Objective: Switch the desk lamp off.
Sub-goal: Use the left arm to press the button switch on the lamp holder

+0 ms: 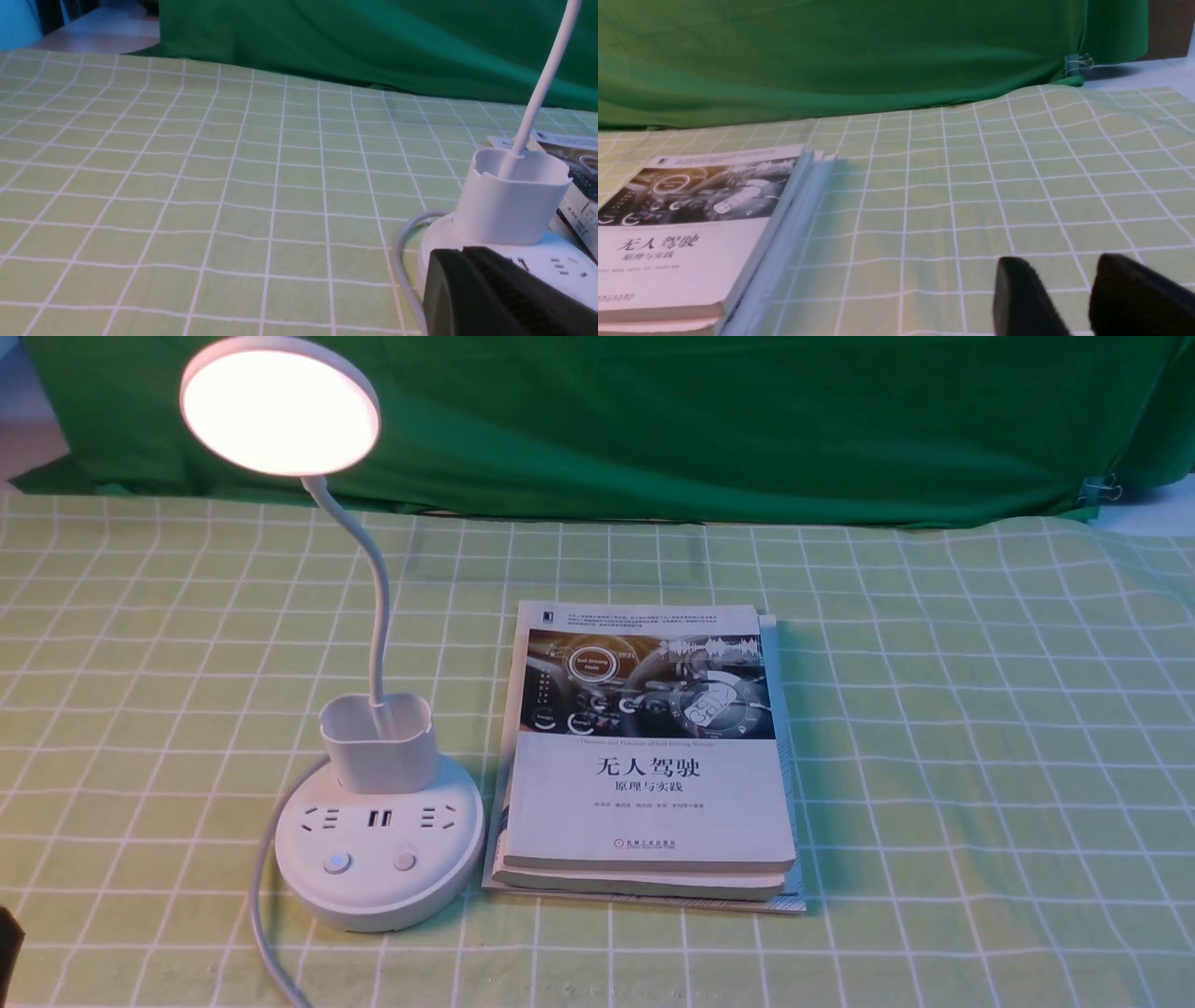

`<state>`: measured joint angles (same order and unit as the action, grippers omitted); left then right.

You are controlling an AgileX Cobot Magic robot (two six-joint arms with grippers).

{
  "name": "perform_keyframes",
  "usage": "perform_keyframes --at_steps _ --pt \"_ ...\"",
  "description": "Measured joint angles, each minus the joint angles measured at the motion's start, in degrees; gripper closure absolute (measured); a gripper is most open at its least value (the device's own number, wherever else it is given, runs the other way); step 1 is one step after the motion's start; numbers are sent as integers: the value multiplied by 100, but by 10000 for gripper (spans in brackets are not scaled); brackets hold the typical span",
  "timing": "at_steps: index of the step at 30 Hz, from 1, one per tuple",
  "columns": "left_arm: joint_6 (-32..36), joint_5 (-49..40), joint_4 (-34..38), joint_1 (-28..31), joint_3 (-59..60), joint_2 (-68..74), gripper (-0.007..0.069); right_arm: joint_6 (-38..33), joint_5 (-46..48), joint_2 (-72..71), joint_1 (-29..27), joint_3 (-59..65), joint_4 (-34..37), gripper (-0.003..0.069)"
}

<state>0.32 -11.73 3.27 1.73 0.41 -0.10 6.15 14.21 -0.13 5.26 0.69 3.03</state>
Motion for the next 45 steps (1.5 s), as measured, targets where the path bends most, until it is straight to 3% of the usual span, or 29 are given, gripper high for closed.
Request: perform_keyframes --at_steps 6,12,17,23,27,31,32,40,45 --pt "-905 965 1669 0 0 0 624 -1 5 0 0 0 0 421" --pt "-1373 1312 2104 0 0 0 624 5 5 0 0 0 5 421" --pt "-1400 324 2008 -40 -700 400 624 5 5 0 0 0 5 421" --pt "-123 -2056 1394 -81 -2541 2537 624 5 5 0 0 0 5 421" --pt "665 -3045 1334 -102 -3225 4019 624 1 5 0 0 0 5 421" --pt "1010 -3312 1371 -447 -3649 5332 624 5 17 0 0 0 0 421" --pt "1033 -3349 1270 -767 -3787 5811 624 5 17 0 0 0 0 421" --pt "868 -3408 1001 -2193 -4505 7636 624 5 11 0 0 0 0 421" --pt "722 -3735 923 -2686 -5153 8446 624 4 11 0 0 0 0 421"
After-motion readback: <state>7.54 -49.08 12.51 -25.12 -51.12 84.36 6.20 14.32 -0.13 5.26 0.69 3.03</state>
